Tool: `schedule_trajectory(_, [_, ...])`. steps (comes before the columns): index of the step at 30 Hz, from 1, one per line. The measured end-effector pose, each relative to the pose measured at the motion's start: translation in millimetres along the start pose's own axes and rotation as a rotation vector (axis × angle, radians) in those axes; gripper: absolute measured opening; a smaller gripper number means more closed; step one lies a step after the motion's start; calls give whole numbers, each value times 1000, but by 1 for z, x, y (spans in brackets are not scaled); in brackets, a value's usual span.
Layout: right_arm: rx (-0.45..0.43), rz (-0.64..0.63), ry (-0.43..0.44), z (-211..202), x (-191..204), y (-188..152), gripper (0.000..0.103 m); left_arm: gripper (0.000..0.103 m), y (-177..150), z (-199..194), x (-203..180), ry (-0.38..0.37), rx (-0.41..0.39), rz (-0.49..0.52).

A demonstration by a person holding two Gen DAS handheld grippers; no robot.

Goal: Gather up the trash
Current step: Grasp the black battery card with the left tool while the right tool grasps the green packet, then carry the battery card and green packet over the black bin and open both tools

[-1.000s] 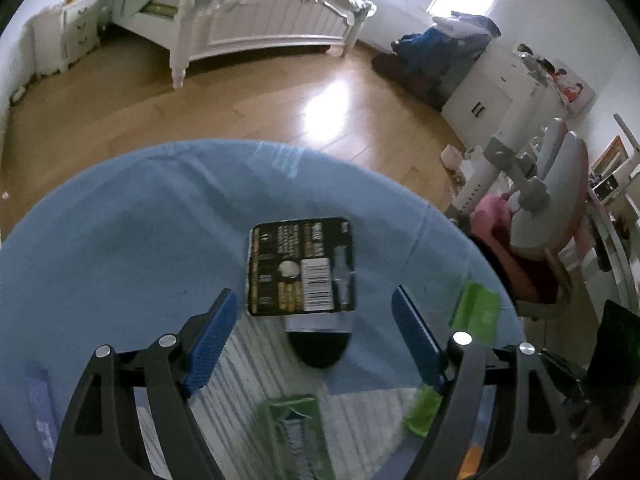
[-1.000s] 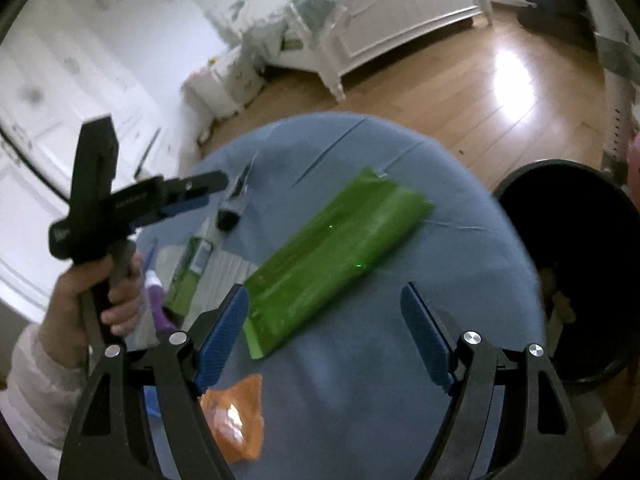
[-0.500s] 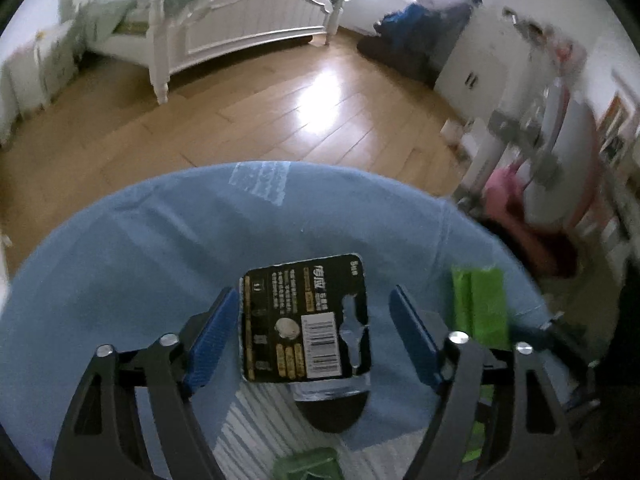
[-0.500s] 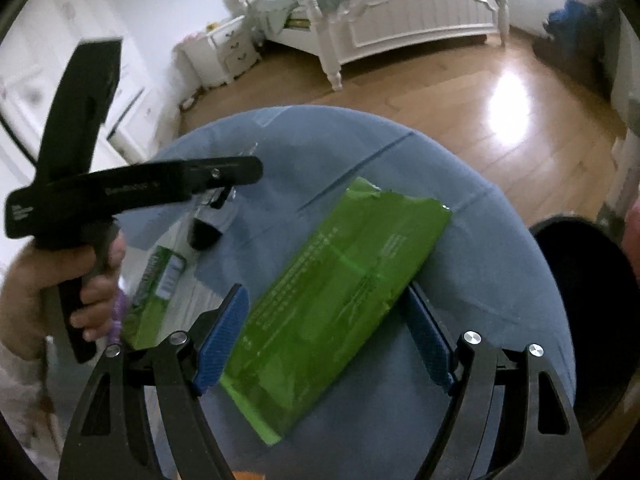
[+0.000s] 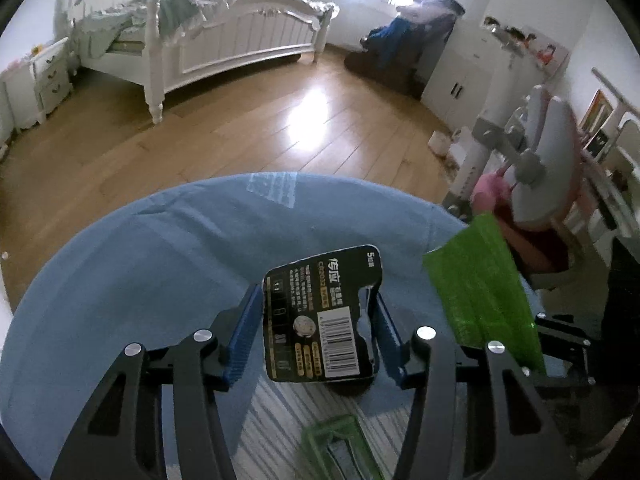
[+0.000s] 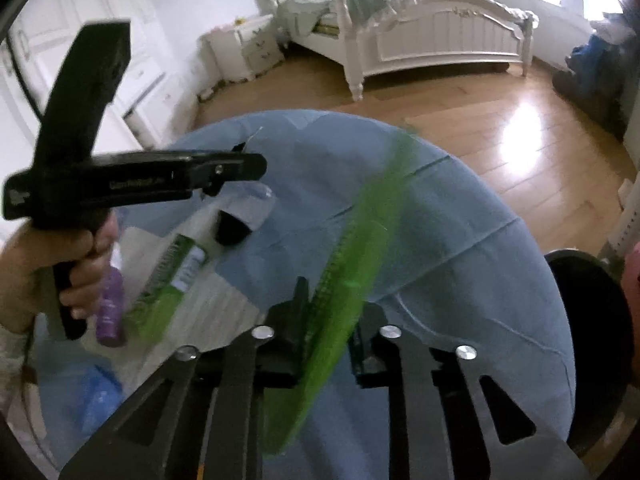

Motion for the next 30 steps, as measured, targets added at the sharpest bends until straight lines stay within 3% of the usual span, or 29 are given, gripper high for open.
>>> schedule_trajectory(8, [-125,55,56,-50,-7,4,9,52,7,-46,-15,-68,-73,-43])
schedule_trajectory(15, [-274,136,45,-108,-45,5,9,53,21,-65,-69,-126,-110,0])
schedule_trajectory(22, [-363,250,-16,-164,-121,-15,9,53,33,-49,-145,-210,-85,56])
schedule_trajectory(30, [-389,364,-57,-186,-191,-53,9,53,27,-16,-231,-294,-20,142])
Point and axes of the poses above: each gripper's, at about its wrist camera, not at the fingertips, and z roughly the way its jaws point, x to its left, y to its top, the point moved 9 cm from there along z, roughly the way its jaws point, and after that the axes turned 7 degrees about y, right-handed, at the moved point
